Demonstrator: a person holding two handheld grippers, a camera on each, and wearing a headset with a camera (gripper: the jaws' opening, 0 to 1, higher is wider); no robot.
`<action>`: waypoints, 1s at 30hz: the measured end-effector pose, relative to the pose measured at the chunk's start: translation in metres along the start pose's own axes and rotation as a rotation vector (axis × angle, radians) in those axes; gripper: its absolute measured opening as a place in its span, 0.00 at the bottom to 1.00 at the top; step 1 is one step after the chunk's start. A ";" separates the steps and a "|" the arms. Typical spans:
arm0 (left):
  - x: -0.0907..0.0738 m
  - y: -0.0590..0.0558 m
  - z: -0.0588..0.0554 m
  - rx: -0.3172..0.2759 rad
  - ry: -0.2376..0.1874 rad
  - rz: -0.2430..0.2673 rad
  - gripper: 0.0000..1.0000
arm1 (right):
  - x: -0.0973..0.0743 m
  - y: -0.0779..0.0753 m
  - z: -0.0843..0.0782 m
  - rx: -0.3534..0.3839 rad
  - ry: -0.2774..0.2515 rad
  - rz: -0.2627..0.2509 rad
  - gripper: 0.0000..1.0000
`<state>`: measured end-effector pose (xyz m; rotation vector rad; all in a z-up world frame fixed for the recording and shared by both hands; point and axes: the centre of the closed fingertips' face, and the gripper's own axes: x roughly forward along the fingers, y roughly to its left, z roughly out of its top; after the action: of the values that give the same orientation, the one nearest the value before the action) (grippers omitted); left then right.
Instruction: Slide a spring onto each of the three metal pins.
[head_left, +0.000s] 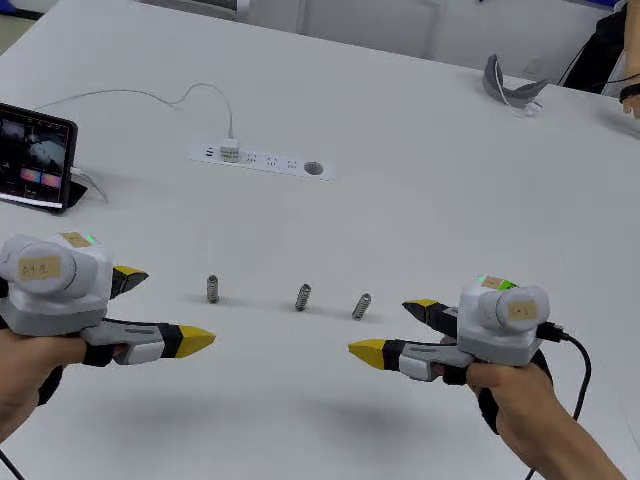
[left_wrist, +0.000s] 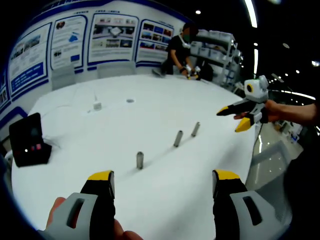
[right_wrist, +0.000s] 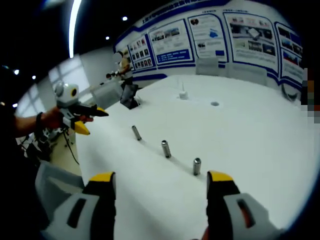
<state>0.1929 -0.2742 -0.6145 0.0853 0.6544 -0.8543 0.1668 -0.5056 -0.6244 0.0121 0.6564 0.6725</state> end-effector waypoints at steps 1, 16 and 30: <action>0.000 0.000 0.000 -0.001 -0.001 0.001 0.82 | -0.001 0.001 0.000 0.003 -0.002 -0.002 0.76; -0.003 -0.001 0.000 -0.005 -0.004 -0.003 0.82 | -0.007 0.009 0.000 0.018 -0.037 -0.017 0.80; -0.007 0.001 0.002 0.024 -0.003 0.001 0.75 | -0.004 0.009 -0.002 0.029 -0.035 -0.017 0.82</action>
<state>0.1909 -0.2695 -0.6092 0.1060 0.6417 -0.8615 0.1582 -0.5016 -0.6222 0.0447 0.6321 0.6454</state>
